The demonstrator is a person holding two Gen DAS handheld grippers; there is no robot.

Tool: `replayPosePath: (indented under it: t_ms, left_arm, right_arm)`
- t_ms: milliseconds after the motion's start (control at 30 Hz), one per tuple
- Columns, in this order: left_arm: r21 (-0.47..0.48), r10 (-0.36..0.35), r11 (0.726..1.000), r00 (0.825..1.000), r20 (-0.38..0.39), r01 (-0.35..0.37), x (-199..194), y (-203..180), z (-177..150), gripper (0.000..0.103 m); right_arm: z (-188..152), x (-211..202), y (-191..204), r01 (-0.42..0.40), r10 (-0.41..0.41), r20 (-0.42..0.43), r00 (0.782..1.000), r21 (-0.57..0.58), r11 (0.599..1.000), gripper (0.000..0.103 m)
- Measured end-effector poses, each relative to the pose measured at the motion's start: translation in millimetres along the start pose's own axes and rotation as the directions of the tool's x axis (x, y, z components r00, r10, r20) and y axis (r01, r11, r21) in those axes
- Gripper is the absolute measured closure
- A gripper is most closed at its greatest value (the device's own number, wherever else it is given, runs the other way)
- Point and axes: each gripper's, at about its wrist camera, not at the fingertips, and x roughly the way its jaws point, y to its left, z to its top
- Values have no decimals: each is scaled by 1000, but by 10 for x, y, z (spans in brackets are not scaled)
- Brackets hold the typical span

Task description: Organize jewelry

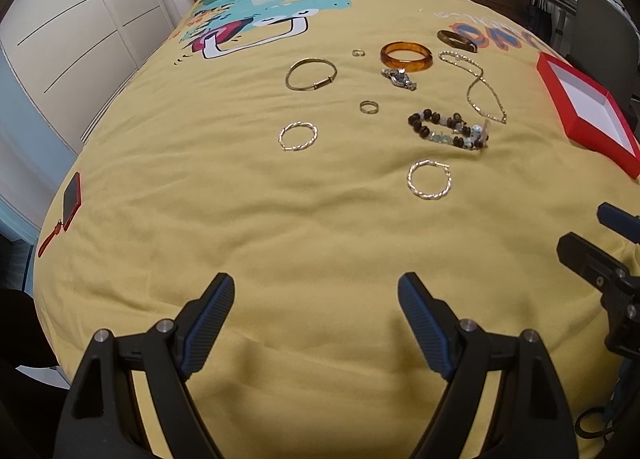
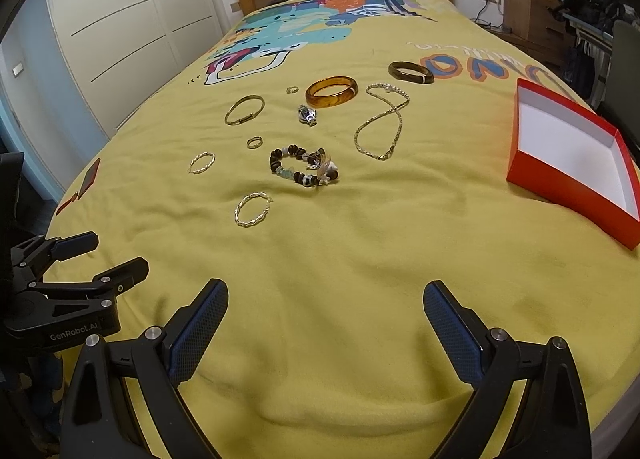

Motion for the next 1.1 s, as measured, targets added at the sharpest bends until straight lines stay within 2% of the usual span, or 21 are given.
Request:
replayPosePath:
  t_ms: [233,467,633,833,1100]
  left_arm:
    - [1,-5,1000,1000,-4,5,43,-34,69,20]
    - [-44,-37,998,999,-21,36,156,65,181,20]
    - [-78,-101,992,994,-35,98,300,168,304,20]
    - [-129,-169,978,985,-38,163,530,325,547,21]
    - [-153,-162,976,985,-54,152,939,490,919,21]
  right_arm:
    - [52,62,-27,-19,19,-9,1000,-8,1000,13]
    - [176,142,-34,-50,49,-13,999,-34,998,16]
    - [379,256,-24,-95,94,-20,995,-70,993,22]
    - [666,470,58,-156,152,-41,987,-136,978,23]
    - [931,903,137,-206,186,-113,976,-206,957,23]
